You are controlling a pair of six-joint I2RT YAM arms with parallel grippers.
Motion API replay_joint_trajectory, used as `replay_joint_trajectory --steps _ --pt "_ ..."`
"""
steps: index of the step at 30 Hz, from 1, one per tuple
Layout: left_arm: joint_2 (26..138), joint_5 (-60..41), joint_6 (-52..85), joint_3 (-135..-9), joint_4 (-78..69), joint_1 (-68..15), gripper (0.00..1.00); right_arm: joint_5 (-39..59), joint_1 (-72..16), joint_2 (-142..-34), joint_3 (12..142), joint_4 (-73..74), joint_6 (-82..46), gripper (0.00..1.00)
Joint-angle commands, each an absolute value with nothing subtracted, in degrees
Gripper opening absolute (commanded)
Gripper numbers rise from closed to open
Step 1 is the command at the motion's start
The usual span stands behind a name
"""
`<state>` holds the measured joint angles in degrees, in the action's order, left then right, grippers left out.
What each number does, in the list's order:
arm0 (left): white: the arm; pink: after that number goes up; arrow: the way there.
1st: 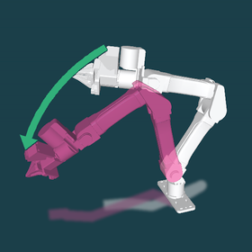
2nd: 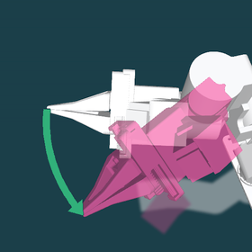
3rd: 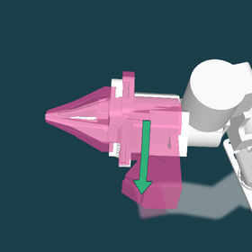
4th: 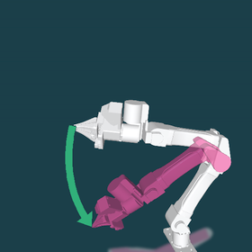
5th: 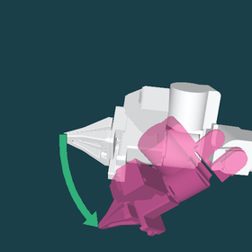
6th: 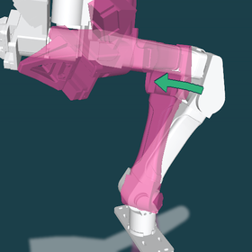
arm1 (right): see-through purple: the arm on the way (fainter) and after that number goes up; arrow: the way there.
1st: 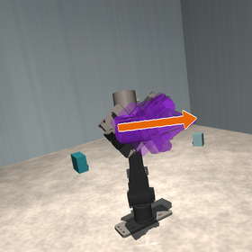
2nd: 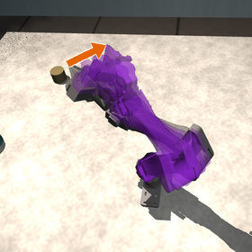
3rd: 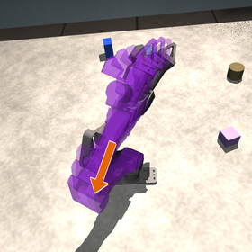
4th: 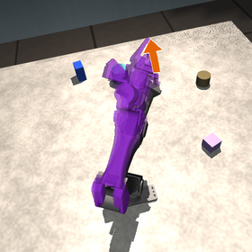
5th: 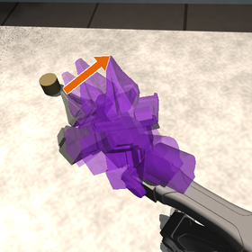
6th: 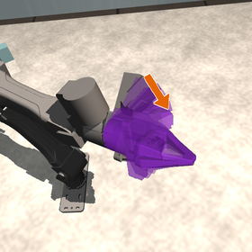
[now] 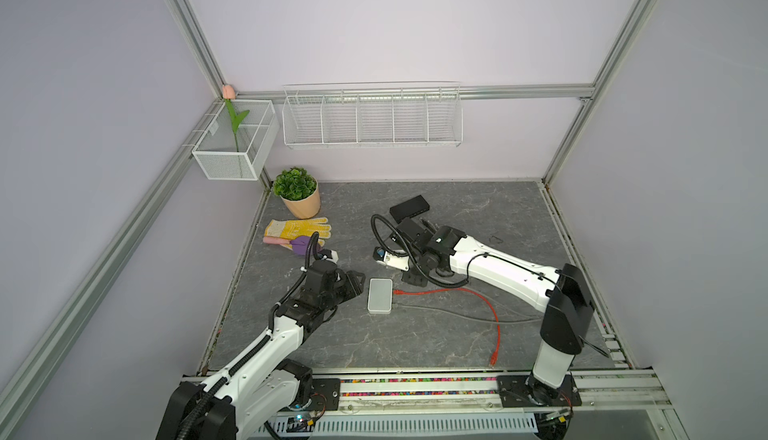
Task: Insert the plug into the switch port
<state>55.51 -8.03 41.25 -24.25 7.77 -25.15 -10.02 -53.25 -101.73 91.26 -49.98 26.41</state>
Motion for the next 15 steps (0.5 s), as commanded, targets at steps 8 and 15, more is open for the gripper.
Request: replay_joint_trajectory --steps 8,15 --pt "53.9 -7.2 39.2 -24.5 7.5 -25.3 0.56 -18.7 -50.5 -83.2 93.3 -48.7 28.1 0.07" --pt "54.1 -6.9 38.7 -25.1 7.3 -25.3 0.55 -29.5 -52.4 -76.6 98.1 -49.9 33.1 0.06"
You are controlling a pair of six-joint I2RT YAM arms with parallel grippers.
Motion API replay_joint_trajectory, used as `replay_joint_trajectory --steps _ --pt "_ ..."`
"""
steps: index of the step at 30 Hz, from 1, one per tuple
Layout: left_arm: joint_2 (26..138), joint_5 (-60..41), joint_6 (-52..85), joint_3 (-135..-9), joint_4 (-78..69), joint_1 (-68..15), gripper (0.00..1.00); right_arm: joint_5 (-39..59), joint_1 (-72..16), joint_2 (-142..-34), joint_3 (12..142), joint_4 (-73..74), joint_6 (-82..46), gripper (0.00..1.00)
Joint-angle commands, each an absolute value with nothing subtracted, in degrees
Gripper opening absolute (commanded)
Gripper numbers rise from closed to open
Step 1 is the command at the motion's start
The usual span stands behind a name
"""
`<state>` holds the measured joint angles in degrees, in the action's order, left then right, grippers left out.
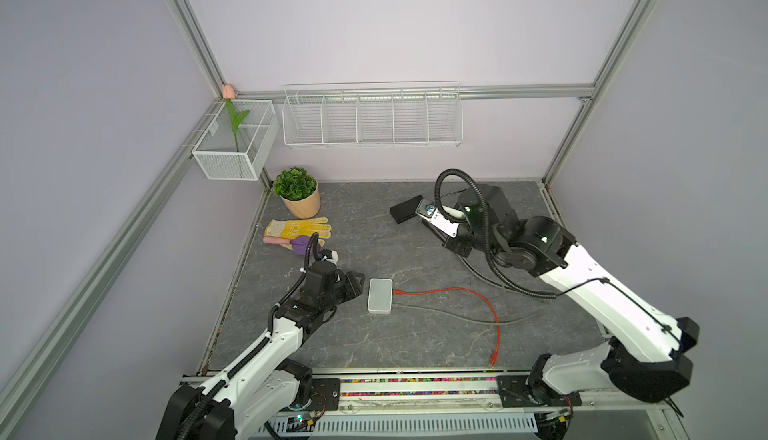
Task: Insert the plug into the switch port
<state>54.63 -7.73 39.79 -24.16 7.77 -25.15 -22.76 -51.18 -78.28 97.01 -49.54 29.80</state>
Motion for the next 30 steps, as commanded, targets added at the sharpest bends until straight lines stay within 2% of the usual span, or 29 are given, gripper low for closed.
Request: replay_joint_trajectory --steps 1,9,14,20,30 --pt "54.1 -6.8 38.7 -25.1 7.3 -25.3 0.55 -32.0 -53.2 -76.2 97.8 -49.9 34.1 0.07" --pt "55.6 -6.7 37.8 -25.9 7.1 -25.4 0.54 -50.9 -57.3 -81.2 95.9 -53.0 39.4 0.07" --pt "56.3 -6.9 37.6 -26.0 6.6 -25.3 0.54 -57.1 -57.5 -84.0 96.6 -53.0 42.7 0.07" --pt "55.5 -6.8 37.4 -25.4 6.7 -25.3 0.54 -54.1 -56.9 -82.5 93.0 -54.4 39.6 0.07" --pt "54.1 -6.8 37.3 -23.6 6.6 -25.3 0.53 -40.3 -53.0 -78.8 69.5 -48.6 25.3 0.07"
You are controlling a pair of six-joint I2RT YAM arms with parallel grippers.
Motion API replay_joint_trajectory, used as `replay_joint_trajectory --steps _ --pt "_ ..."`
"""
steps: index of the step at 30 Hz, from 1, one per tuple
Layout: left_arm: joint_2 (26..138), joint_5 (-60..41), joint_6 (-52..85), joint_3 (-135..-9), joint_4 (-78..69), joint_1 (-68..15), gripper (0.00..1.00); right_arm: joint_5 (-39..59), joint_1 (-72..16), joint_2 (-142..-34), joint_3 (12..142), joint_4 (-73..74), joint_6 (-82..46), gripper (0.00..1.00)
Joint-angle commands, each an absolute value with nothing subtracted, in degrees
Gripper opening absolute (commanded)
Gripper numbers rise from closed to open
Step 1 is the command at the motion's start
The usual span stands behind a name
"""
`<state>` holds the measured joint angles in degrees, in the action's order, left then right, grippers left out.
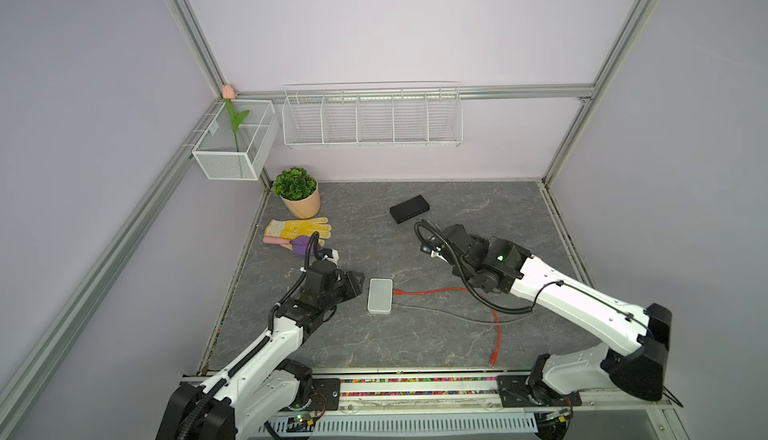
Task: Insert the plug into the switch port
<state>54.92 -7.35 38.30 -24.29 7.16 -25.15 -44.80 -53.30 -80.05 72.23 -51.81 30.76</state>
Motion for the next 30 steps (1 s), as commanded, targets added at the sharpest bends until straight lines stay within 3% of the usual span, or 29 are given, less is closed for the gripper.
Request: replay_joint_trajectory --steps 1,9,19,30 --pt "53.9 -6.8 37.3 -23.5 6.7 -25.2 0.53 -40.0 -53.0 -79.0 68.9 -48.4 24.5 0.06" --pt "55.3 -7.2 37.6 -22.1 4.6 -25.3 0.52 -31.8 -52.6 -80.0 66.3 -47.9 20.5 0.07" --pt "68.8 -14.0 35.7 -24.8 1.6 -25.5 0.56 -21.1 -56.1 -92.1 66.3 -39.5 20.1 0.07" --pt "74.9 -15.6 36.2 -26.5 -2.3 -26.4 0.55 -11.1 -58.6 -99.6 67.8 -35.9 22.0 0.07"
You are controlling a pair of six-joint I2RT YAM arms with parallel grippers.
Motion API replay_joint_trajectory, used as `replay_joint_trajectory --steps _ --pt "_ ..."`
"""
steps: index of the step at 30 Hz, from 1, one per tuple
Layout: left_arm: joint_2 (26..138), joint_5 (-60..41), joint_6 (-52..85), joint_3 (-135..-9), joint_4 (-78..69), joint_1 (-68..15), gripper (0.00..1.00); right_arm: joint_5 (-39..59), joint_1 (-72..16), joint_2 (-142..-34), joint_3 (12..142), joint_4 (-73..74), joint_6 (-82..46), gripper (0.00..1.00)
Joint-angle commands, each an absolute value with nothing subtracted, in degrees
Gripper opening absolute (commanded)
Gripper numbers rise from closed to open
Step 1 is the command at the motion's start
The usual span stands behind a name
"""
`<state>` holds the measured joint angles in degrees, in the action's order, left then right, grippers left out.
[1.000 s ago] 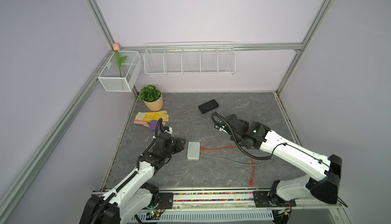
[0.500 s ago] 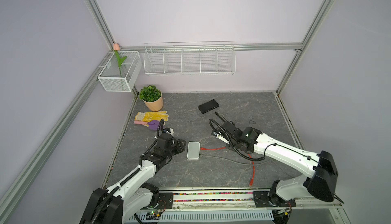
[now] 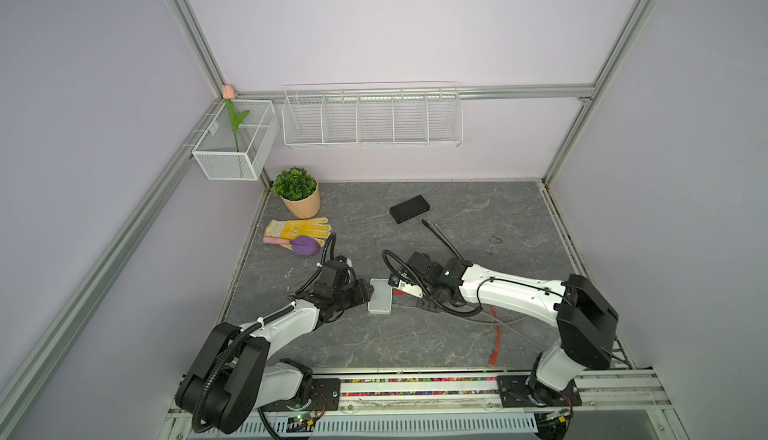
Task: Insert the plug into the switch port
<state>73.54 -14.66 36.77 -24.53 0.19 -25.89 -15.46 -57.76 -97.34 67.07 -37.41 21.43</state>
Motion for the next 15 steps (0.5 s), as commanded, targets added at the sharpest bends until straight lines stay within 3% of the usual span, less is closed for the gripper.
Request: replay_joint_trajectory --steps 1,15 --pt "75.7 -15.7 36.3 -26.9 -2.4 -26.6 0.54 -10.7 -58.9 -100.5 68.1 -35.8 22.1 0.07" --pt "81.1 -15.5 35.9 -29.5 -3.6 -27.9 0.42 -9.3 -59.3 -105.7 69.7 -34.4 23.9 0.07"
